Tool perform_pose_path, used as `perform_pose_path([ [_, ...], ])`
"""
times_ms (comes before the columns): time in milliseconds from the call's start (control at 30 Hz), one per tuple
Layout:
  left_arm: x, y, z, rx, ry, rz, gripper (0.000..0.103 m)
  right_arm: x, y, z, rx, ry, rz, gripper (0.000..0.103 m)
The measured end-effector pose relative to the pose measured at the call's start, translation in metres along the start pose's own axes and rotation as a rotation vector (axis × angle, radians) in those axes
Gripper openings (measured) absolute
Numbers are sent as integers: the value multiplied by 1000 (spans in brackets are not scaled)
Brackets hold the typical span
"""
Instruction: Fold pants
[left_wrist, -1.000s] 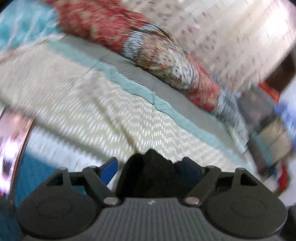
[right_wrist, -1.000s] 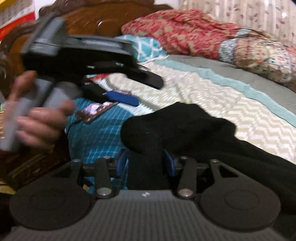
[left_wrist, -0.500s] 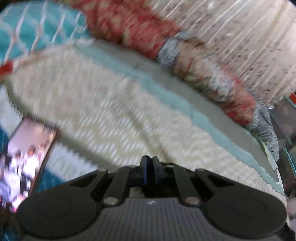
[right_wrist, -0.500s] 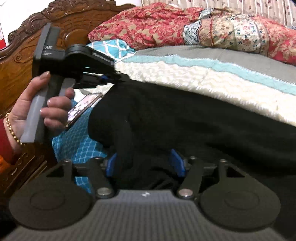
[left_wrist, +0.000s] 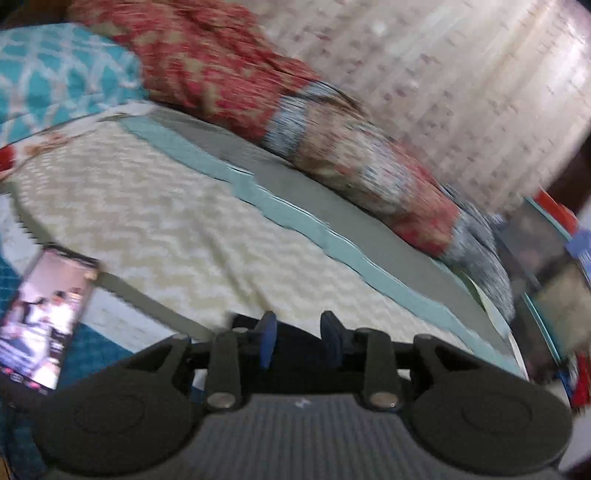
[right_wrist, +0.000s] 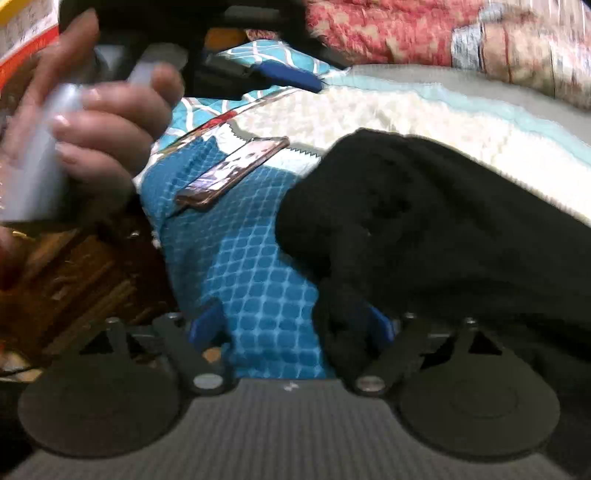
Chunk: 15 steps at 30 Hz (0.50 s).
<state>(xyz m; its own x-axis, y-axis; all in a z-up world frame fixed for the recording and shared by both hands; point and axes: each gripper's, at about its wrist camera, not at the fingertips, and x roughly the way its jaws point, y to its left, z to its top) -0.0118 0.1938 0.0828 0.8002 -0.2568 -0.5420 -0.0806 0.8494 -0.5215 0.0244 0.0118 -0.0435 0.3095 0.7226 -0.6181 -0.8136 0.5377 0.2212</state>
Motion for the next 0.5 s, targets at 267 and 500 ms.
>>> perform_pose_path([
  [267,14,-44,-23,108,84,-114,29,-99,-66,-9,153,-186,-49,81],
  [500,42,-59,-65,252,226,-23,31,-169,-129,-65,319,-206,-328,65],
])
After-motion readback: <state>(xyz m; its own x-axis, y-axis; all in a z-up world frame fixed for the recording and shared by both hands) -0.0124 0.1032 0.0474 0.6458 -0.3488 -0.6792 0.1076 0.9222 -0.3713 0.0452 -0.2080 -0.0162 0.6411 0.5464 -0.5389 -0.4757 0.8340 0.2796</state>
